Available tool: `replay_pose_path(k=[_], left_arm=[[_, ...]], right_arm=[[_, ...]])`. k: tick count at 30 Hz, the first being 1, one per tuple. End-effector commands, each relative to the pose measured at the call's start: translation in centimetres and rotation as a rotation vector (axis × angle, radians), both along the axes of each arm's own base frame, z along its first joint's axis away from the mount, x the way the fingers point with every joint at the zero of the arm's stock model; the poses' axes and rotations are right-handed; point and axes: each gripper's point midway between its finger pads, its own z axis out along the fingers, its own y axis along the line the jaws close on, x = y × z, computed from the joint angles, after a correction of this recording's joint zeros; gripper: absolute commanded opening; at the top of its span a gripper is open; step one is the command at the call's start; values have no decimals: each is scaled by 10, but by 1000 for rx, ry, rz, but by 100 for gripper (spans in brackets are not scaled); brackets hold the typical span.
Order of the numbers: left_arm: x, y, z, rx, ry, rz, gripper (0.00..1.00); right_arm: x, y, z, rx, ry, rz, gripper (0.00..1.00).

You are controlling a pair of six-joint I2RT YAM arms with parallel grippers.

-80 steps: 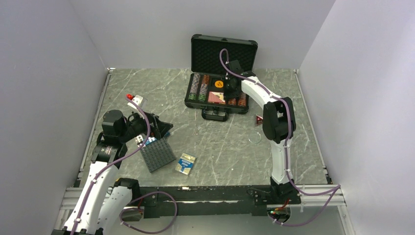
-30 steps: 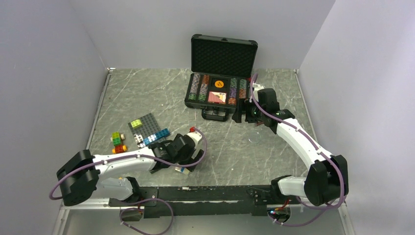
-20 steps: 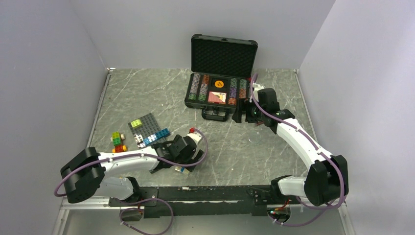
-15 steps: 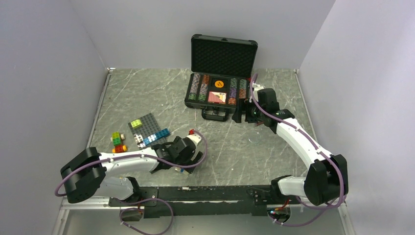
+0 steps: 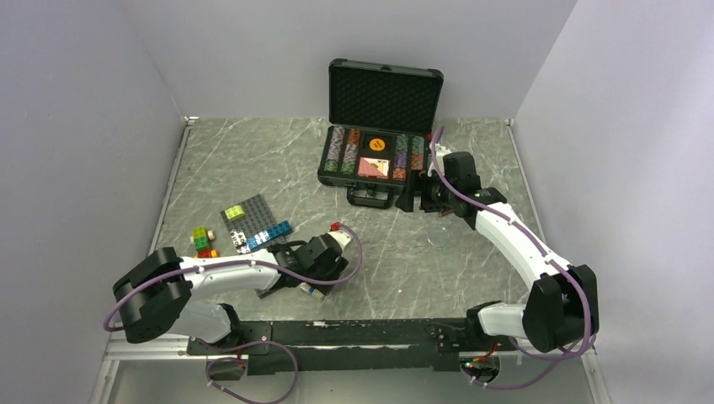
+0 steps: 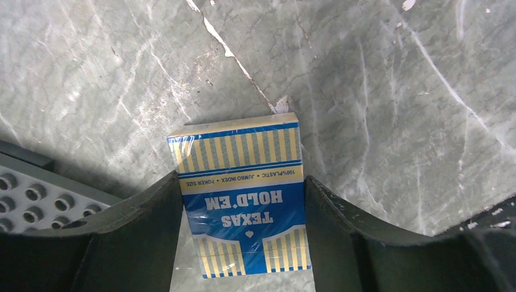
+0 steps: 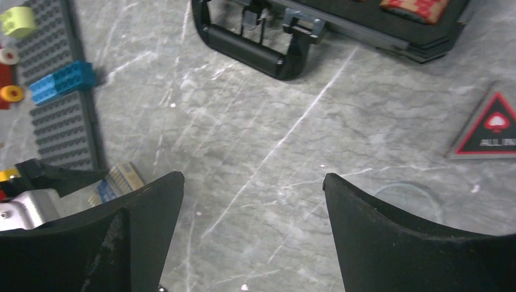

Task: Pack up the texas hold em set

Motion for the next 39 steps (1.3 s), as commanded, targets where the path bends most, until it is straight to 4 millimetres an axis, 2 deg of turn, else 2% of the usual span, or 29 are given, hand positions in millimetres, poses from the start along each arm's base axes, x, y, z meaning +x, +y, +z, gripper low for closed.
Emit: replay_pose_path(k=[1,5,8,10,13,17,20,28,33,39], left_arm=[[10,-21,43,-52,-47,-53,0],[15,-37,101,-138,-132,-151,0],[18,-44,138,-185,-215,-246,0],[21,-52,158,-210,-279,-319,0],[23,-64,176,-198,-358,-470,0],[24,-70,169,-149,-383,-579,0],[24,-72,164,-143,-381,-594,0],[20,-71,172,-194,-432,-605,0],[20,-70,172,-189,-426,-606,0],[23,-66,176,-185,-456,-582,0]], right_arm=[[-1,27,26,150,-12,78,89],[-12,43,26,261,43,114,89],[-27,65,30,401,97,195,88],[-43,83,32,482,135,270,88],[-61,103,30,509,188,336,88],[-79,121,38,569,205,381,87],[-90,127,39,609,230,381,86],[-116,156,18,597,318,446,75],[-123,170,21,605,333,484,57],[-122,170,22,590,315,473,20]])
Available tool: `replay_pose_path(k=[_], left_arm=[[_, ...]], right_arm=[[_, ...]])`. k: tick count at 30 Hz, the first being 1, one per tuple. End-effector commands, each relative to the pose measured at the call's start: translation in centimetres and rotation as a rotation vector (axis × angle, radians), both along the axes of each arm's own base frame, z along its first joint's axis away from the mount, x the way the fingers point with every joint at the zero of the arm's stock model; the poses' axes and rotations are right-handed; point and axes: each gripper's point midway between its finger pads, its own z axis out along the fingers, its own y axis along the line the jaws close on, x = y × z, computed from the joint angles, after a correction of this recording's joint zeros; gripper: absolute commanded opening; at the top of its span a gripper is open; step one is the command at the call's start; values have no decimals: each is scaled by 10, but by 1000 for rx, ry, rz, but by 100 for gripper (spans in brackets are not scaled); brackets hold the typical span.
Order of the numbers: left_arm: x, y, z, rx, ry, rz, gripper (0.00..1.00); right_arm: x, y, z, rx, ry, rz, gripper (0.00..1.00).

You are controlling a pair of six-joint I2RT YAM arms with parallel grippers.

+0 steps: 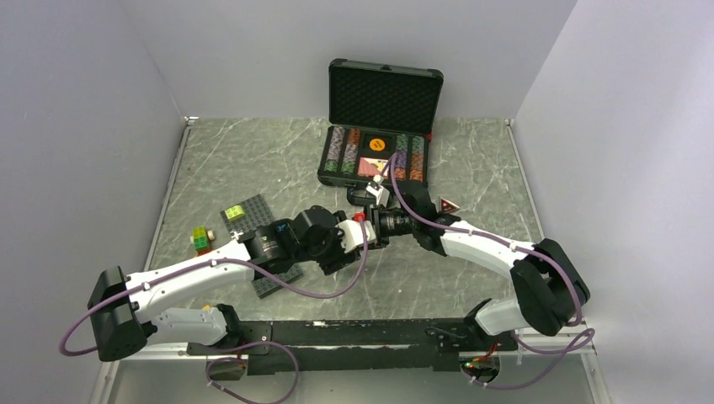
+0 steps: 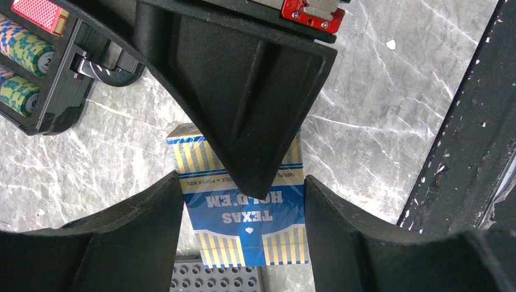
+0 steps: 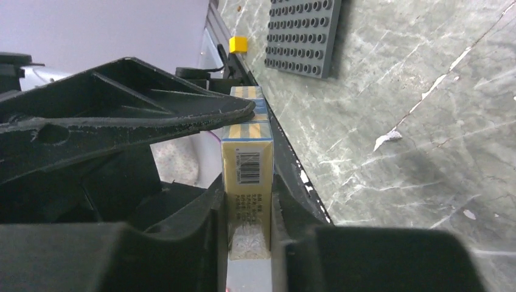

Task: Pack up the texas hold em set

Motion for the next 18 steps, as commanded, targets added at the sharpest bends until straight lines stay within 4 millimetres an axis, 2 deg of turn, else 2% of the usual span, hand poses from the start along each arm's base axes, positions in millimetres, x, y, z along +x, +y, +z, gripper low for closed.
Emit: replay_pose_path(k=[1,2,3,5,6,7,12,15,18], left_arm=[[6,-10,33,-108,-81,-7,0],[7,-9,35,-112,-82,6,4],[8,-9,38,-121,-73,28,17],[11,-6,45,-122,-61,74,75],[12,-5,50,-125,-55,90,93],[12,-4,56,-129,-44,97,99],[15,0,96,-277,44,81,99],[38,20,118,-411,89,170,99],[67,49,120,-484,91,334,99]], right_arm=[[12,3,13,14,-62,-30,12],[12,2,12,7,-64,-34,5],[13,1,13,1,-68,-39,0],[18,-3,13,-27,-79,-73,0],[23,-7,14,-44,-94,-97,0],[28,-13,16,-60,-110,-122,0],[73,-65,39,-112,-204,-306,0],[109,-100,53,-147,-262,-433,0],[146,-121,61,-195,-314,-535,0]])
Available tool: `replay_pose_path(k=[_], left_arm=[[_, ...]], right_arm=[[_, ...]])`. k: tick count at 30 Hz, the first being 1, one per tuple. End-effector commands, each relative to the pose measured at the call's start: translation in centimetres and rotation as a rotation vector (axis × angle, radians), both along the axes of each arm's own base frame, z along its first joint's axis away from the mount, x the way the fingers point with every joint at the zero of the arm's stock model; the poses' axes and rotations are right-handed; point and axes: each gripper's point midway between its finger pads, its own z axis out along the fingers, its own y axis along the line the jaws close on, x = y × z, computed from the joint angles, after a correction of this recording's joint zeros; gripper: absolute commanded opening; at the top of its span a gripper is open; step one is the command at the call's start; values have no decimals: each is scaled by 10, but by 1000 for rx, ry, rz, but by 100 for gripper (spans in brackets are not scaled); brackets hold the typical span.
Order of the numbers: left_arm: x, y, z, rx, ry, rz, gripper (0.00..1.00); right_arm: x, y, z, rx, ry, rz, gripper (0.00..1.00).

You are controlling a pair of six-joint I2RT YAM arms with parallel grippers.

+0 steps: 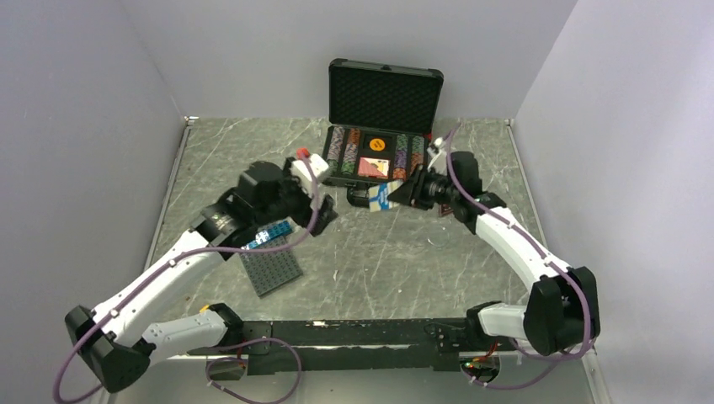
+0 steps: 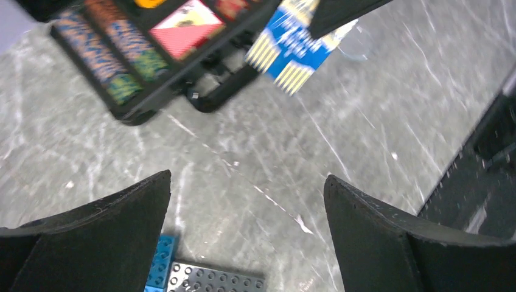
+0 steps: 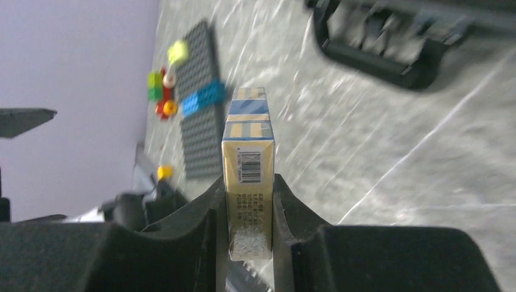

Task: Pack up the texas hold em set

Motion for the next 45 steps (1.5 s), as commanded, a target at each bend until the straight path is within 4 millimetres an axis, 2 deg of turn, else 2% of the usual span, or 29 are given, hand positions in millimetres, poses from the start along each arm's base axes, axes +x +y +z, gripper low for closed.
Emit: replay_pose_path(k=[1,5,7,9,15,19,24,32,40,45], left_arm=[[27,29,23,-196,53,160,99],[58,80,6,-247,90,383,99],[67,102,2,-245,85,474,99],[70,114,2,-228,55,523,99],[71,133,3,-191,3,594,99],[71,132,3,-200,5,585,99],[73,132,0,-197,24,585,99],[73,133,2,-223,31,580,99],[72,135,5,-237,29,584,99],[72,136,4,-237,31,587,99]], right_arm=[[58,-25,40,-56,-180,-122,0],[108,-31,47,-36,-225,-191,0],[134,-32,46,-40,-235,-224,0],[158,-31,46,-26,-244,-244,0],[220,-22,22,16,-223,-289,0],[249,-17,10,38,-226,-306,0],[270,-16,2,48,-226,-331,0],[292,-14,-22,22,-155,-339,0],[305,-11,-39,12,-108,-323,0],[304,-10,-59,-20,-10,-315,0]])
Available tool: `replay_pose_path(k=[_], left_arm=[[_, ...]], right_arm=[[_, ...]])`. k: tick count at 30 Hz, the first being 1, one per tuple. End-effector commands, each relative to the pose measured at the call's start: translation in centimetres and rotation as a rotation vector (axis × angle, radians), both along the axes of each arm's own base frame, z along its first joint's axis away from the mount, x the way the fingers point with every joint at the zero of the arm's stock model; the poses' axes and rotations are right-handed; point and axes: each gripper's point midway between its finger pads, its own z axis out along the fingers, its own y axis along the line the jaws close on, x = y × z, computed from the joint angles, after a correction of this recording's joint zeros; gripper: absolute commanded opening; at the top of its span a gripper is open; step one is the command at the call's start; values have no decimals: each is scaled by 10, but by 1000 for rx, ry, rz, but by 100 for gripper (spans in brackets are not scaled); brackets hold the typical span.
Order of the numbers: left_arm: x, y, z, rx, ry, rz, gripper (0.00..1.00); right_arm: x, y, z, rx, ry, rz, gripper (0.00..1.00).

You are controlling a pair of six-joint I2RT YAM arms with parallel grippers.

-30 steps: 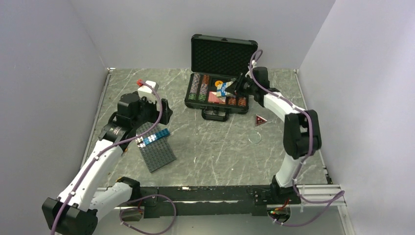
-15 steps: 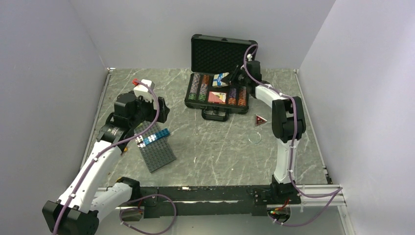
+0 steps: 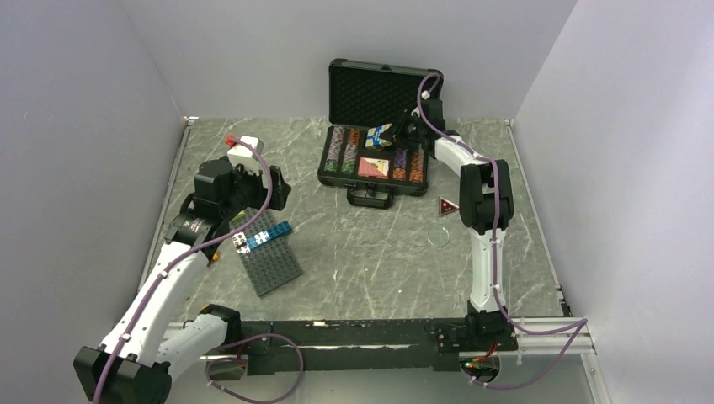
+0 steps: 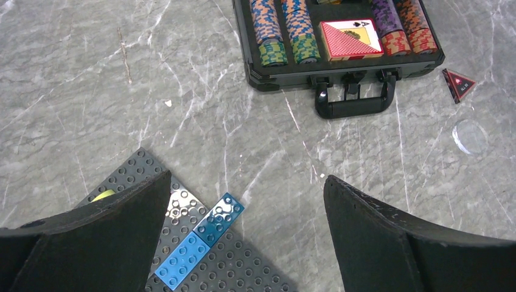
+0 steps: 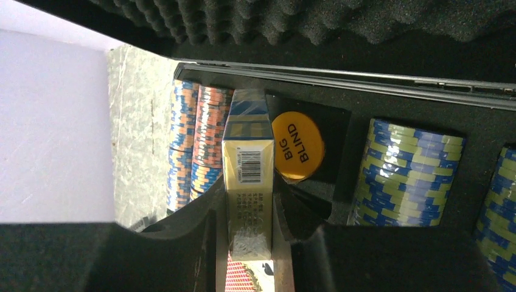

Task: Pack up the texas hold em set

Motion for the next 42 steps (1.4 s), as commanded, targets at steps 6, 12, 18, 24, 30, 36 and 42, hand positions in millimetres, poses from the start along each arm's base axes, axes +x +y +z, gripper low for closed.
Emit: replay_pose_path(k=[6,12,18,24,30,36,42], left_arm=[[1,-2,14,-41,-43,-8,99],[0,-2,14,-45,-41,-10,99],[1,-1,12,-44,-37,-6,99],[1,-1,12,-49,-35,-6,99],[1,-1,11,-52,-31,-10,99],[2,-1,11,-52,-29,-7,99],[2,-1,11,-56,-29,-9,99]], right_arm=[[10,0,-3,-12,97,-5,0],[7,-10,-14,-77,112,-36,22],[7,-25,17,-171,-8,-51,61],[10,-45,43,-315,-85,-69,74],[12,-48,34,-361,-72,-50,72],[11,-39,18,-358,-63,-23,61],[15,-27,13,-369,-81,16,54]])
